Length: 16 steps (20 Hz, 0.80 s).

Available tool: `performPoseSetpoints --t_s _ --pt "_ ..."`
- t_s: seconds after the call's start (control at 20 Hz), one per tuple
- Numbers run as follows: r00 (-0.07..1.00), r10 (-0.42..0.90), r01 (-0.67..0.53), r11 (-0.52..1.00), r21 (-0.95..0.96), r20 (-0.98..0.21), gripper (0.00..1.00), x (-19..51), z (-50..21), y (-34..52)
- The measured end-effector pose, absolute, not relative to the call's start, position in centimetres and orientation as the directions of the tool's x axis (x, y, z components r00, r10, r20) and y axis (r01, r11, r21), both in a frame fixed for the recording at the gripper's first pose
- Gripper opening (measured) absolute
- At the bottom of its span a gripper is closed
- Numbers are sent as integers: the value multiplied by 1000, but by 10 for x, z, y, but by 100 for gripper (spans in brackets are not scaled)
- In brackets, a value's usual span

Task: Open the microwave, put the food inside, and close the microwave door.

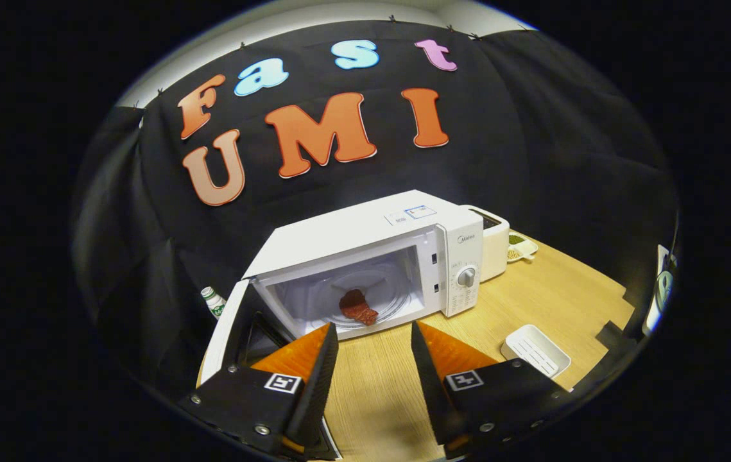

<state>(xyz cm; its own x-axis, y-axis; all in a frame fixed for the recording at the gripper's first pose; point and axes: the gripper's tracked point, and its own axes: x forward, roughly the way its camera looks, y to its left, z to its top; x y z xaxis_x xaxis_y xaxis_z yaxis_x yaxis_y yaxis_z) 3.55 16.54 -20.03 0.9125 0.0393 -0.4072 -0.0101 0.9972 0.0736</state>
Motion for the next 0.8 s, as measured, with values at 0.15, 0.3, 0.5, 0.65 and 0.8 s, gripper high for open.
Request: performPoseSetpoints --t_s 0.15,0.3,0.5,0.65,0.8 --pt "933 16 -8 1000 24 -359 33 4 -179 177" --pt "943 44 -46 999 3 -330 1 -27 -174 207" --pt "945 144 -145 989 20 -292 1 -67 -179 265" --pt "913 248 -264 965 -6 -325 1 -86 -203 318" --pt "888 295 -326 945 -31 -354 1 -99 -233 351"
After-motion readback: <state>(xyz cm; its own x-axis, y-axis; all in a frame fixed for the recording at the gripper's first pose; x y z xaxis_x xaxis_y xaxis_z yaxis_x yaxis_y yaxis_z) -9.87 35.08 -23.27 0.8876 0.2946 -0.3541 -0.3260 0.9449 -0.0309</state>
